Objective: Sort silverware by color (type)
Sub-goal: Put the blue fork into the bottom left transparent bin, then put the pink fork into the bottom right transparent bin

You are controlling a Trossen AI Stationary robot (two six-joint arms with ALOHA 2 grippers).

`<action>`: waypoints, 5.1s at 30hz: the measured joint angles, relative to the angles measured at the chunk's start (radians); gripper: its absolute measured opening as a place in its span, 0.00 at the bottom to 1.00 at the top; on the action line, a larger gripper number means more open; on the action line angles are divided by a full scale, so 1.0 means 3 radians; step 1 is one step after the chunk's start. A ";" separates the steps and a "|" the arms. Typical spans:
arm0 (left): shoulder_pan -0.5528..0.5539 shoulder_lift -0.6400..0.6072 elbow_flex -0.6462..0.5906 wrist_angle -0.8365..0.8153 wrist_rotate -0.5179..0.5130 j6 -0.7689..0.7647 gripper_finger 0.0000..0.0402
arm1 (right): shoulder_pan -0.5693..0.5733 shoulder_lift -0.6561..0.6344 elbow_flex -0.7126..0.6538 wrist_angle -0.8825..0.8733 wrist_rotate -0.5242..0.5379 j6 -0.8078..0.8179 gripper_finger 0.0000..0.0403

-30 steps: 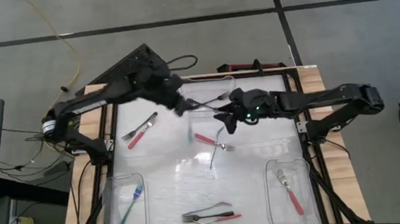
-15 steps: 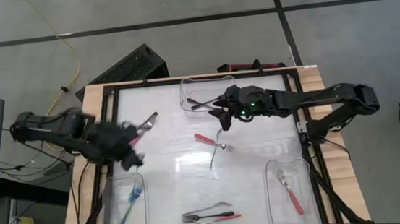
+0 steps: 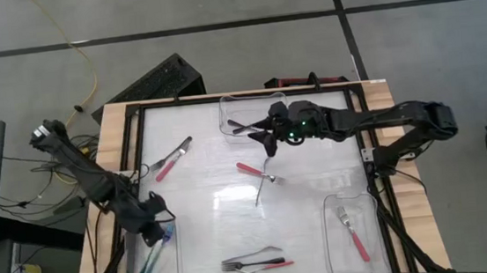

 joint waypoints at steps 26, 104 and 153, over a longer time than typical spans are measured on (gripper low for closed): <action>0.1236 -0.0489 0.0377 0.0606 0.2477 -0.0086 0.30 | 0.0013 -0.0044 0.0000 -0.0037 -0.0565 0.0055 0.62; 0.3084 0.3179 0.3142 -0.0121 -0.0637 0.5032 0.11 | 0.1172 -0.0380 -0.0001 -0.2367 0.1412 0.1756 0.62; 0.3129 0.2310 0.2812 -0.0078 -0.0198 0.4597 0.72 | 0.1298 -0.1755 -0.0155 -0.3287 -0.0365 0.1710 0.06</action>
